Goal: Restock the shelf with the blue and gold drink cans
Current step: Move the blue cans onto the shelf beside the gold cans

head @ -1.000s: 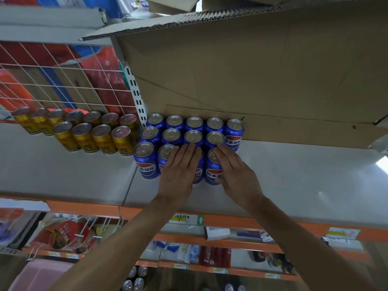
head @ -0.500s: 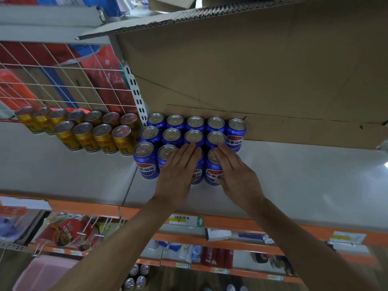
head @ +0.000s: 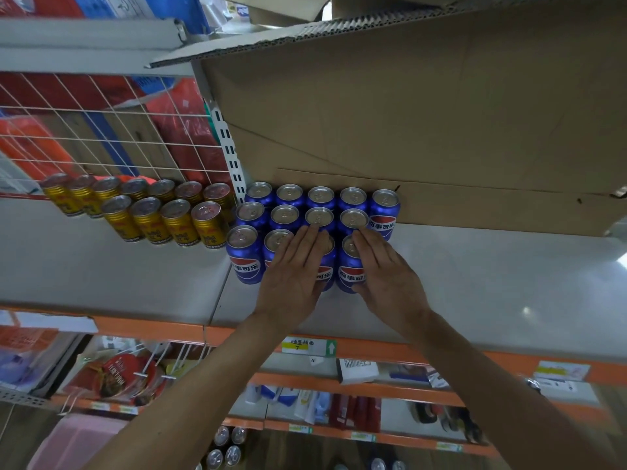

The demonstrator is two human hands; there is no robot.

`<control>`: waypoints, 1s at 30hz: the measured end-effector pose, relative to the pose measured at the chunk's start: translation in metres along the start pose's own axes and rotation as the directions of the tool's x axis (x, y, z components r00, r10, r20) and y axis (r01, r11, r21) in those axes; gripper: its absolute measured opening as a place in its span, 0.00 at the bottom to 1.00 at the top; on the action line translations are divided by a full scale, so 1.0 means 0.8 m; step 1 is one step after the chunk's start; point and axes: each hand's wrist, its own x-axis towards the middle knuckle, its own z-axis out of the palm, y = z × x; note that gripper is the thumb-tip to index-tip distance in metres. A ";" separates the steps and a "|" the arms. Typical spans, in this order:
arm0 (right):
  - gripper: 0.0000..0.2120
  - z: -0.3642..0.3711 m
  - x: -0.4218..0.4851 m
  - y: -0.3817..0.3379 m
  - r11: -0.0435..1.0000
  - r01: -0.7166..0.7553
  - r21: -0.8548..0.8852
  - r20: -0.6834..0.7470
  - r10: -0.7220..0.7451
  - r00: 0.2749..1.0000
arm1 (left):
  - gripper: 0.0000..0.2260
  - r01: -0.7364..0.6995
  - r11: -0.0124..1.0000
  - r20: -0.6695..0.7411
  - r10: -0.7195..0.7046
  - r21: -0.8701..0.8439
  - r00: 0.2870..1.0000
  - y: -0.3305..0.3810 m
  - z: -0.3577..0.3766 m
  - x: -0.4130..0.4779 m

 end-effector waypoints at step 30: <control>0.29 0.103 -0.410 -0.052 0.866 -0.489 0.105 0.265 0.450 0.853 | 0.28 -0.107 0.925 0.557 0.309 -0.365 0.771 0.131 0.128 -0.268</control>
